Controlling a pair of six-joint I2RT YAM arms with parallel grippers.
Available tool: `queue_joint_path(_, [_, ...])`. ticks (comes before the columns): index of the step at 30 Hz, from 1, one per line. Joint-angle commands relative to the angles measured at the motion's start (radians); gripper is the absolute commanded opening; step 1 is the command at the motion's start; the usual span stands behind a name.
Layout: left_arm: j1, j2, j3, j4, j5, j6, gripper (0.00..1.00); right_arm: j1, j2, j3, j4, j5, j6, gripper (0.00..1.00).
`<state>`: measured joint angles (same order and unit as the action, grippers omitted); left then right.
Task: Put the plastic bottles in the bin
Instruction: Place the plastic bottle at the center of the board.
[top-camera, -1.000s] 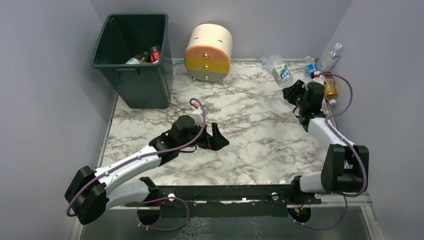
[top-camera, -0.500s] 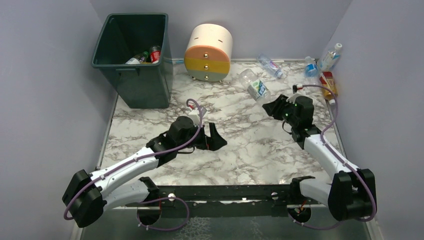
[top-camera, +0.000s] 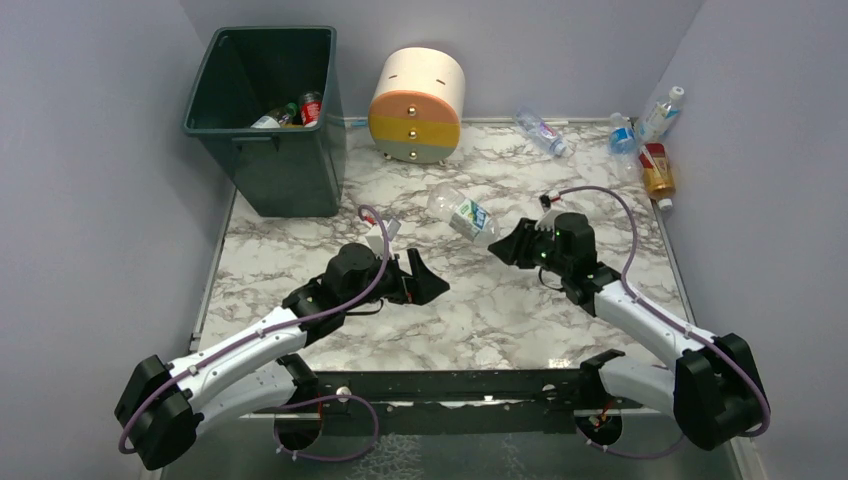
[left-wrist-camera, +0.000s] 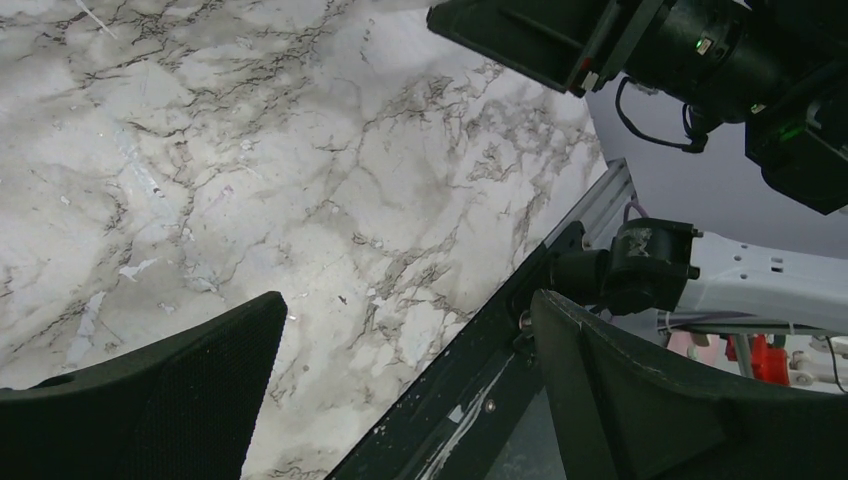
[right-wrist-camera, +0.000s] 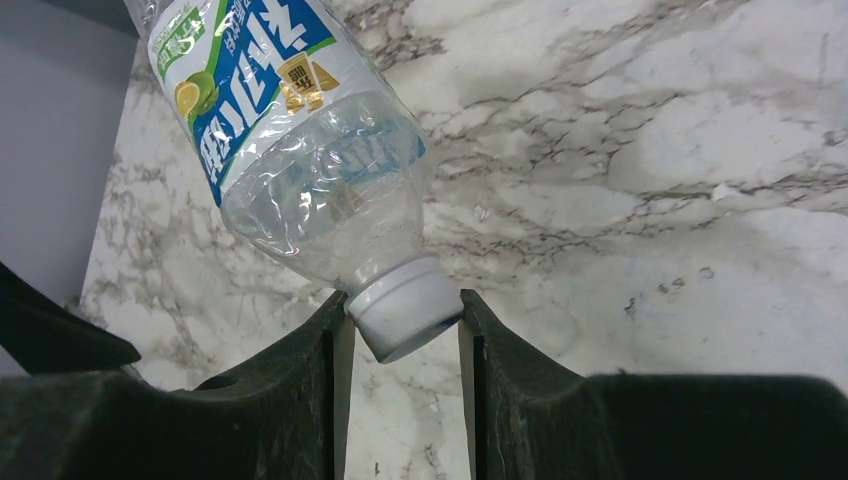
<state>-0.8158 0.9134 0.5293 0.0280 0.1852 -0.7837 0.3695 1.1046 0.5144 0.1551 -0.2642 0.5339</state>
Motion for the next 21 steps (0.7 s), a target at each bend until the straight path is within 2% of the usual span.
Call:
queue_joint_path(1, [-0.006,-0.018,-0.018,0.079,-0.013,-0.026,0.99,0.058,-0.006,-0.027,0.001,-0.031,0.015,0.33])
queue_joint_path(11, [-0.006,-0.004,-0.033,0.134,0.006,-0.03,0.99,0.083,-0.036,-0.024,-0.033,-0.088,-0.025,0.34])
queue_joint_path(21, [0.026,0.147,-0.008,0.229,0.051,-0.005,0.99,0.085,0.051,-0.054,0.016,-0.156,-0.038,0.34])
